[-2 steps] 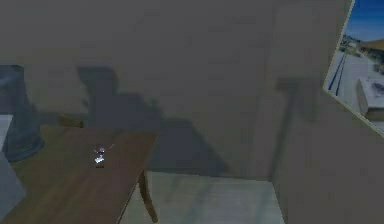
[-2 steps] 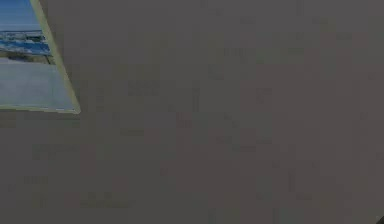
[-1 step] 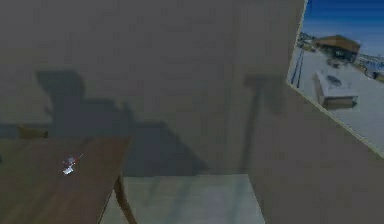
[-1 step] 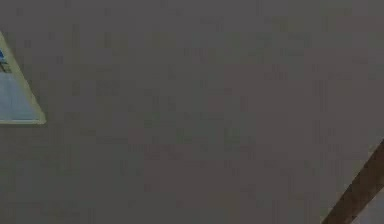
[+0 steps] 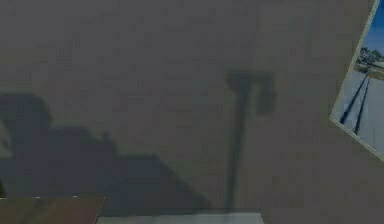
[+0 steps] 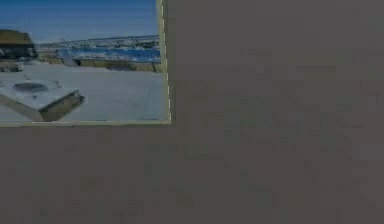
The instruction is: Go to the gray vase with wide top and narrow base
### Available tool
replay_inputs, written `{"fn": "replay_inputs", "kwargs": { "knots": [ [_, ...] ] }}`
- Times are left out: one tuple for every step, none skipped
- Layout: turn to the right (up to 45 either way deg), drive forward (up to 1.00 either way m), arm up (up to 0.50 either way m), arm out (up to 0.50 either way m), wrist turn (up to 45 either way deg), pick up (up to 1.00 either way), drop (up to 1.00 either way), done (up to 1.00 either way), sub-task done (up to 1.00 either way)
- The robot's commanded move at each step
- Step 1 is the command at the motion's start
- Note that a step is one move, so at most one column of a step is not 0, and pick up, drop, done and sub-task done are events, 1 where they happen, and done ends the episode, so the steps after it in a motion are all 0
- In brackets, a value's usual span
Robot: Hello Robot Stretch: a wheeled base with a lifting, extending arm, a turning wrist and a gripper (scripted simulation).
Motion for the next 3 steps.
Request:
{"fn": "replay_inputs", "kwargs": {
  "knots": [
    [-45.0, 0.0, 0.0, 0.0, 0.0, 0.0, 0.0, 0.0, 0.0],
    [-24.0, 0.0, 0.0, 0.0, 0.0, 0.0, 0.0, 0.0, 0.0],
    [0.0, 0.0, 0.0, 0.0, 0.0, 0.0, 0.0, 1.0, 0.0]
  ]
}}
